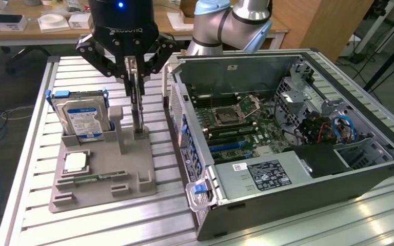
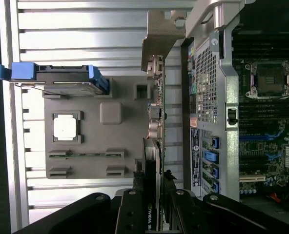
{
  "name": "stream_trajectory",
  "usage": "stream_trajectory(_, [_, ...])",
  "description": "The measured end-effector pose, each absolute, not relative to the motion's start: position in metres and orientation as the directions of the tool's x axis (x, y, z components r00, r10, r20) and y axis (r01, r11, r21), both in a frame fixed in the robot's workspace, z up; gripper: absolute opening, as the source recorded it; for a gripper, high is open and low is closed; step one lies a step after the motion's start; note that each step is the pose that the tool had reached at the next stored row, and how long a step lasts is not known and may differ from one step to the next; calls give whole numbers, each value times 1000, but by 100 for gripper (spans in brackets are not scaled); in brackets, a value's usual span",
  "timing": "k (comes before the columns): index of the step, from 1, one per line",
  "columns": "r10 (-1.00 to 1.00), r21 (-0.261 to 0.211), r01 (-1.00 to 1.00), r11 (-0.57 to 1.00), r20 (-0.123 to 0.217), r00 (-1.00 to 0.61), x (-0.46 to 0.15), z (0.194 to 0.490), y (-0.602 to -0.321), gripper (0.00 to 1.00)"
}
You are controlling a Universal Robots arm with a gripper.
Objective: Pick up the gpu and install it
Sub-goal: 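Pick up the gpu and move the gpu toward the slot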
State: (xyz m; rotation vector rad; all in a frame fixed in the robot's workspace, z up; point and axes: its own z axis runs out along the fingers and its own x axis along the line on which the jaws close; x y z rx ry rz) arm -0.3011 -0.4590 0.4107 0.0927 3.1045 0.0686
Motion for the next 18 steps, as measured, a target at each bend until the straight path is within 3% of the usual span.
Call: stream_trajectory(18, [60, 45, 59, 997, -34, -998, -286, 410, -459, 26])
